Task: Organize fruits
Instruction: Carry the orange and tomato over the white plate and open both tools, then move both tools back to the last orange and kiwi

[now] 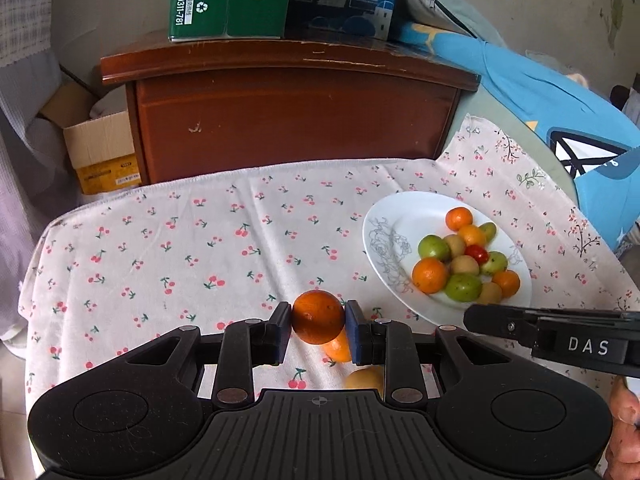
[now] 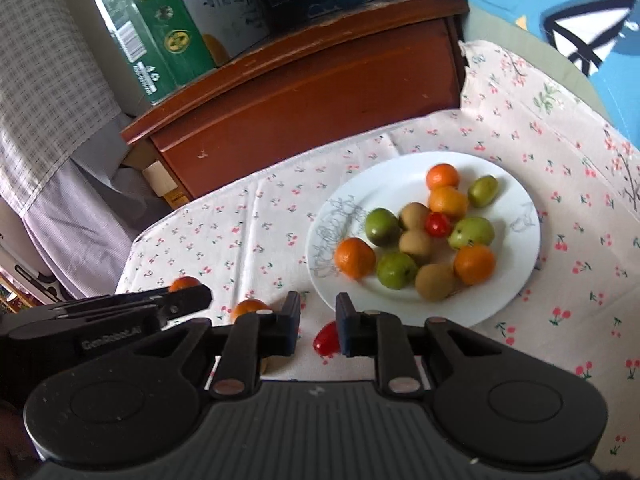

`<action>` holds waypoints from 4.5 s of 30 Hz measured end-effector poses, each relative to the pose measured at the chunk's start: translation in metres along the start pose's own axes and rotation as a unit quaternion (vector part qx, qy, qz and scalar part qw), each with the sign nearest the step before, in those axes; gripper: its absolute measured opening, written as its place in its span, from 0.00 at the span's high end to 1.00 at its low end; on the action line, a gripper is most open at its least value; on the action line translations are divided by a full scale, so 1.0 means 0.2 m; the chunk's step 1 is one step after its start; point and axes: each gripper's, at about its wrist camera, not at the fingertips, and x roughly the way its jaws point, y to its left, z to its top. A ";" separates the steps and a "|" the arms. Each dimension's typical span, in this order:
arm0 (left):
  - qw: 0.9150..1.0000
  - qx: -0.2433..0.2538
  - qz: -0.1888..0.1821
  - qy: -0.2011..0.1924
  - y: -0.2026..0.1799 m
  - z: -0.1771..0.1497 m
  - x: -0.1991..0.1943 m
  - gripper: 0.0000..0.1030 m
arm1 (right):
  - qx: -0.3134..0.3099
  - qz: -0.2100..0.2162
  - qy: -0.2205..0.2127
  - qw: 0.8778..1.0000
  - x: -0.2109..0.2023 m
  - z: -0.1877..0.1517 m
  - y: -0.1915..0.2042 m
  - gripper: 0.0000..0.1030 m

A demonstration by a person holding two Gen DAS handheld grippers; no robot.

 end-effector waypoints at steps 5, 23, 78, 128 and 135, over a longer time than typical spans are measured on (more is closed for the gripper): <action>1.000 -0.022 0.004 -0.001 0.05 0.01 0.00 0.75 | 0.003 0.001 0.013 1.000 0.03 -0.03 -0.03 0.77; 1.000 -0.019 0.006 -0.001 0.04 0.01 -0.01 0.75 | -0.043 -0.033 0.043 0.998 0.19 -0.11 0.03 0.76; 0.999 0.006 -0.054 0.000 -0.24 0.18 0.31 0.75 | 0.046 -0.019 -0.031 0.998 0.11 0.33 -0.29 0.76; 0.998 -0.039 0.035 0.027 0.06 0.01 -0.18 0.24 | 0.035 0.002 -0.009 0.999 -0.05 0.05 -0.01 0.55; 0.997 -0.031 0.044 0.053 0.08 -0.08 -0.18 0.24 | 0.017 0.010 0.018 1.000 -0.02 -0.04 0.06 0.55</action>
